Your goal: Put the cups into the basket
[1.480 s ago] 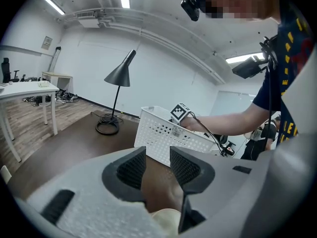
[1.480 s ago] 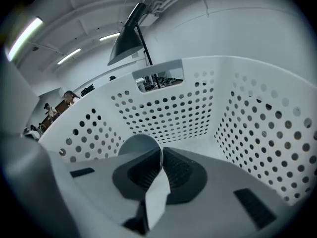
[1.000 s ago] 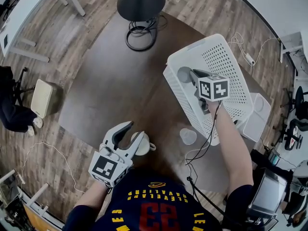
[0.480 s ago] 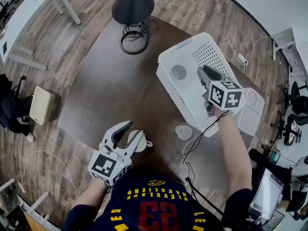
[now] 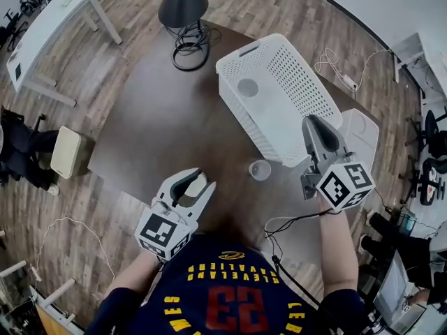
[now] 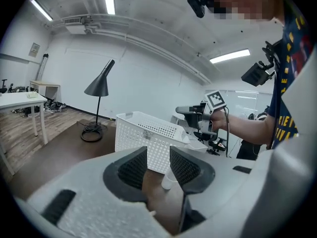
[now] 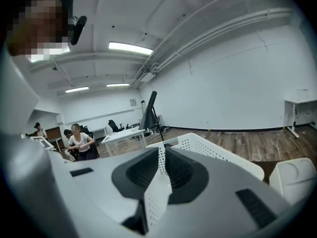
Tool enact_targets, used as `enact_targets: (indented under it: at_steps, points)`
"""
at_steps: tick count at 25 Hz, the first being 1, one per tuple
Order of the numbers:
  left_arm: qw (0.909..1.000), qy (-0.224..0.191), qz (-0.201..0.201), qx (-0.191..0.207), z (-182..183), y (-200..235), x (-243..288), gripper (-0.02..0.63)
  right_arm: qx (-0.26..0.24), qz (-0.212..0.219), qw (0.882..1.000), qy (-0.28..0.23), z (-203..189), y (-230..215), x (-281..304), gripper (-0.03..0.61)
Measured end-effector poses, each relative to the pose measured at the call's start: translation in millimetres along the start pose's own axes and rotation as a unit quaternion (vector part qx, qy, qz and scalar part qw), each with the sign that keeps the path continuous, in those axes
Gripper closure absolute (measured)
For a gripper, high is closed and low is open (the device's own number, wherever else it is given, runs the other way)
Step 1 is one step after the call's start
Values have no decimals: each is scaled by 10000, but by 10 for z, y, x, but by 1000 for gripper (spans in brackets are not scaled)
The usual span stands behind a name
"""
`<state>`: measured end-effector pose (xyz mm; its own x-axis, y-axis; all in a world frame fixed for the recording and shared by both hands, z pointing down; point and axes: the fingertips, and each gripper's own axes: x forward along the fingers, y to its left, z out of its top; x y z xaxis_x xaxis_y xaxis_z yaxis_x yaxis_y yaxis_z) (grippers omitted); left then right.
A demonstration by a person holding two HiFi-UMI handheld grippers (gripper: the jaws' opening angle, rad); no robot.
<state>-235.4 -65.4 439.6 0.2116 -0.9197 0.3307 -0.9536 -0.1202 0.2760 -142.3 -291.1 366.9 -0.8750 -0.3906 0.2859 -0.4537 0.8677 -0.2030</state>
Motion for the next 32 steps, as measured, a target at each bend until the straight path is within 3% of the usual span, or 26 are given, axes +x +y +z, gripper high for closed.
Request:
enact_targets:
  at_steps: [6, 9, 11, 22, 32]
  points:
    - [9997, -73, -135, 203, -91, -645, 35, 480, 329, 75, 9994, -32, -544, 277, -783, 557]
    - [9991, -166, -119, 364, -135, -949, -4, 576, 446, 103, 9989, -19, -794, 433, -1147, 558]
    - [9988, -182, -96, 443, -170, -1136, -34, 601, 499, 112, 9987, -39, -923, 547, -1373, 560]
    - [9977, -384, -201, 517, -367, -1982, -135, 601, 89, 329, 9993, -155, -1389, 1078, -2103, 560]
    - [9973, -456, -253, 510, -475, -2359, -147, 600, -21, 355, 9990, -288, -1504, 1075, -2434, 561]
